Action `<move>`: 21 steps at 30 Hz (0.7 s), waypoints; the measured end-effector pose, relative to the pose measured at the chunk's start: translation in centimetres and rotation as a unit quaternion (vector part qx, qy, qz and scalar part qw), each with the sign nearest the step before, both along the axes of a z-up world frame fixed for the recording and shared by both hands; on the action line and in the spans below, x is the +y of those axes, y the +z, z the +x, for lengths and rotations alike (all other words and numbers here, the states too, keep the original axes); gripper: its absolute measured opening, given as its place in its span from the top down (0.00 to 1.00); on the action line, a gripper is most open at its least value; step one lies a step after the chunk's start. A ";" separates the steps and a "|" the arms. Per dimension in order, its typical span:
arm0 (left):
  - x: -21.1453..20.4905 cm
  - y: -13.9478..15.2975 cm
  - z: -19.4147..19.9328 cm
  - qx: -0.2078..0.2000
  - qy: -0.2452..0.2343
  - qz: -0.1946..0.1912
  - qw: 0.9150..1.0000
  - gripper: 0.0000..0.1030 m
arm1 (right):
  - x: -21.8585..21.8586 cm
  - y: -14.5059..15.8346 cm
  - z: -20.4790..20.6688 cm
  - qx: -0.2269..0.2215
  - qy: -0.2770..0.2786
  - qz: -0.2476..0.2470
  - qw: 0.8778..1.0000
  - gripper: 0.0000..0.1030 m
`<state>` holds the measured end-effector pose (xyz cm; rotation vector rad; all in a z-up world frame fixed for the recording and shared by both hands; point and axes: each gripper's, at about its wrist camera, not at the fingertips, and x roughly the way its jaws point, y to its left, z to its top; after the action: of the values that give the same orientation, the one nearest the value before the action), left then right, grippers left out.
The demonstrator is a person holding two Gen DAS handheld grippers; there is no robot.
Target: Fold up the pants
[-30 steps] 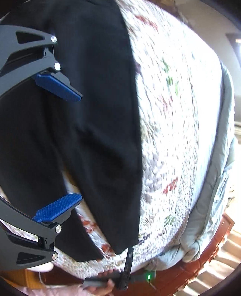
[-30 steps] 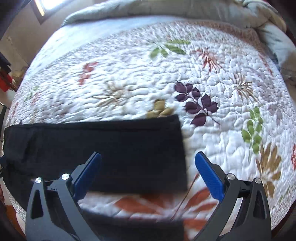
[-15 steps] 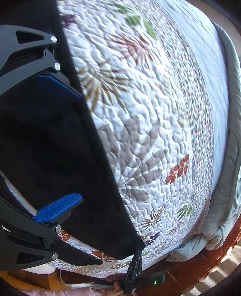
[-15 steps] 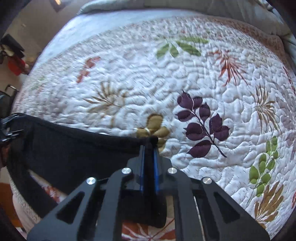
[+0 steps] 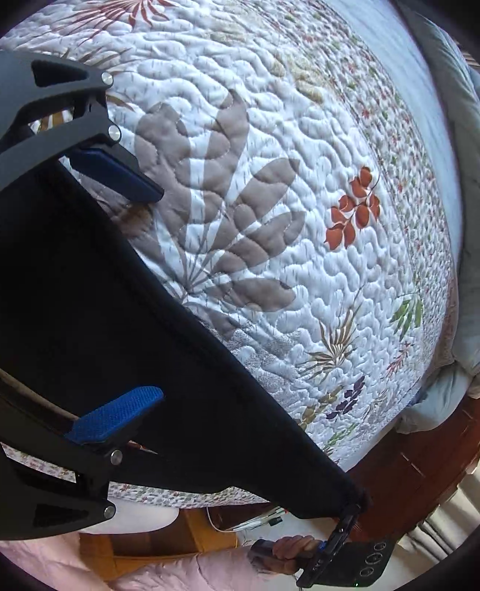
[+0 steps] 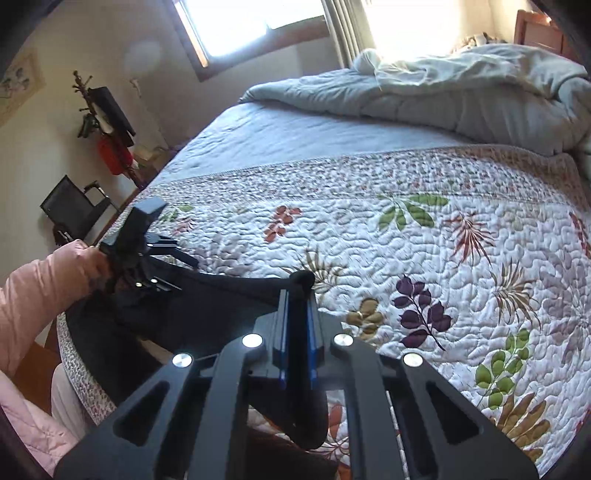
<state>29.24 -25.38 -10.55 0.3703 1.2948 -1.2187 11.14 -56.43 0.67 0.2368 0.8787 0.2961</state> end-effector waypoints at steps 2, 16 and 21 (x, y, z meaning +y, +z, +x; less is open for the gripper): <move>0.1 -0.4 0.3 0.027 -0.008 -0.003 1.000 0.04 | 0.2 0.5 -0.3 -0.012 0.005 0.005 1.000 0.93; 5.4 5.1 -3.7 -0.065 0.056 -0.038 0.996 0.92 | -0.2 -0.4 -1.7 -0.029 -0.039 -0.002 0.999 0.93; 6.9 9.9 -13.0 -0.228 0.086 -0.005 0.970 0.92 | 1.7 -1.9 -3.6 -0.029 -0.053 -0.060 0.996 0.93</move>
<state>16.26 -18.47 -0.67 0.4885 0.9027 -0.9246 7.53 -54.68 -1.20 0.1625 0.8199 0.1508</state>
